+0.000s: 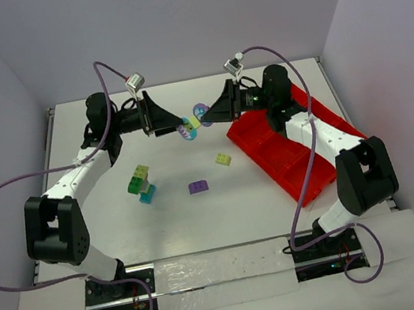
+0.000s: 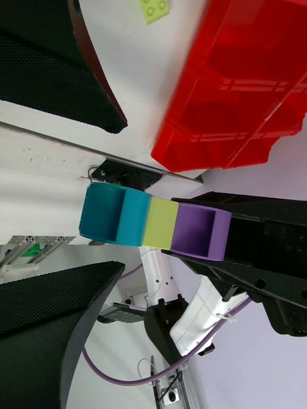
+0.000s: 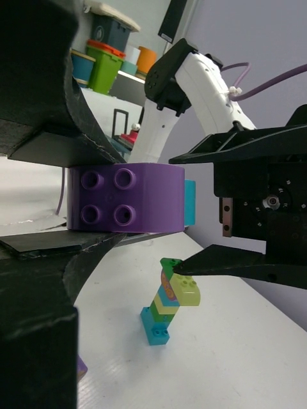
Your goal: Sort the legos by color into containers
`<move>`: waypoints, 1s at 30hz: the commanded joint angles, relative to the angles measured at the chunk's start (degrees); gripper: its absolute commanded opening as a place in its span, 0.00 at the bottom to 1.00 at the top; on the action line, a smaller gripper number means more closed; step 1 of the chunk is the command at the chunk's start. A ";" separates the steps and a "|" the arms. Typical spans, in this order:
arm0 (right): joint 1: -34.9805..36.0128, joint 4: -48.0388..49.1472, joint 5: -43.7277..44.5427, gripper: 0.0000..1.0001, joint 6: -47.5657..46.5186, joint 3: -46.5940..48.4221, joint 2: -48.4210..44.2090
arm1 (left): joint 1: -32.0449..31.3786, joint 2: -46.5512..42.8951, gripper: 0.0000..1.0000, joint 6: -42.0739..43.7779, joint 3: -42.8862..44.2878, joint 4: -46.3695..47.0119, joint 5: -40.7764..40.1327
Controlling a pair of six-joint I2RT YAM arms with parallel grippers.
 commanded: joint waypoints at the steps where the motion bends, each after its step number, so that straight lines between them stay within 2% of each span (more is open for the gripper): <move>1: 0.37 -0.98 -1.60 0.00 -2.50 3.29 -0.32 | -1.97 0.39 0.89 -1.13 3.14 3.76 1.80; 10: 0.38 -2.75 -1.63 0.00 -3.65 3.74 0.03 | -4.59 1.08 0.78 -2.44 3.46 5.45 1.50; 20: 0.63 -4.49 -1.63 0.00 -4.87 4.25 0.21 | -5.70 1.23 0.60 -4.90 1.99 9.24 0.21; 30: 1.04 -5.77 -1.54 0.00 -5.63 5.20 0.48 | -6.19 2.12 0.62 -5.14 2.56 9.24 0.89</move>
